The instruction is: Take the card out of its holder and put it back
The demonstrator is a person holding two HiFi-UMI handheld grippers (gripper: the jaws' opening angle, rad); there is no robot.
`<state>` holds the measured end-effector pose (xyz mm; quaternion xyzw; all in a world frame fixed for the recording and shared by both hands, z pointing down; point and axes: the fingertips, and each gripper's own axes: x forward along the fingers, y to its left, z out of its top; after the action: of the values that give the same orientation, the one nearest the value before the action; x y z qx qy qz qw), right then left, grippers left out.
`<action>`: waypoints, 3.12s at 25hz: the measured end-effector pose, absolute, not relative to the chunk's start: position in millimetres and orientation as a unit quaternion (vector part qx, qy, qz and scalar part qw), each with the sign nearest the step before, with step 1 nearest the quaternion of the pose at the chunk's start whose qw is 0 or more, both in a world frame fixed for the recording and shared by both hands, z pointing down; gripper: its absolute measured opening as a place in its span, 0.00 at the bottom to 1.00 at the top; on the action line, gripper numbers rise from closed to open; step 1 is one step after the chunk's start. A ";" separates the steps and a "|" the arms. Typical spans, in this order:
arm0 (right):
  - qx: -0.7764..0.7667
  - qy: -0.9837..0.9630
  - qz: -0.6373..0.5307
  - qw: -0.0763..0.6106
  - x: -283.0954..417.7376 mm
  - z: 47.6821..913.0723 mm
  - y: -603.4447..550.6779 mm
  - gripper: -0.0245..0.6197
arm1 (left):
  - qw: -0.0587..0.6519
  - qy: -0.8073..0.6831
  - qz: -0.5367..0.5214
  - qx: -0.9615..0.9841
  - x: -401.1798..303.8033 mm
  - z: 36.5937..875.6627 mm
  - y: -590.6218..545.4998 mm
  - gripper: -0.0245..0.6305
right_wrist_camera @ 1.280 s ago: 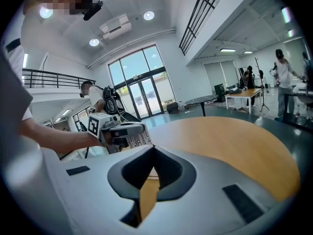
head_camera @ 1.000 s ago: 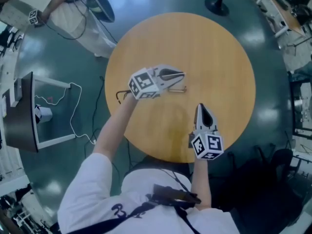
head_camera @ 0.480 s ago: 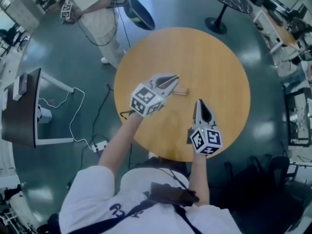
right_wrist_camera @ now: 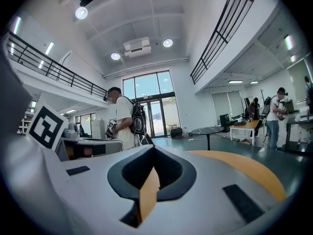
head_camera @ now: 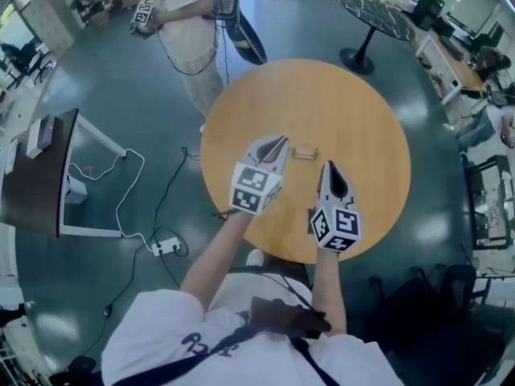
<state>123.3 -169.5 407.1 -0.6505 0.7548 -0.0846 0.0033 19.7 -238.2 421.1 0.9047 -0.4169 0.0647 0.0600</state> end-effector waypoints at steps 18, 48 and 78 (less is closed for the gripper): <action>-0.671 0.739 -0.060 -0.018 110.7 399.8 -162.9 0.06 | 0.010 -0.469 0.024 0.883 5.6 400.4 -199.0 0.08; -0.671 0.726 -0.144 -0.034 160.2 458.8 -177.9 0.06 | 0.023 -0.368 0.097 0.924 35.5 463.8 -254.0 0.08; -0.639 0.728 -0.240 -0.062 189.0 519.5 -200.0 0.06 | -0.017 -0.072 0.138 0.988 150.9 517.6 -309.2 0.08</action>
<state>189.0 -200.0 519.5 -0.6390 0.7282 -0.2397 -0.0621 150.9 -309.2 517.6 0.9876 -0.0723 0.1385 -0.0169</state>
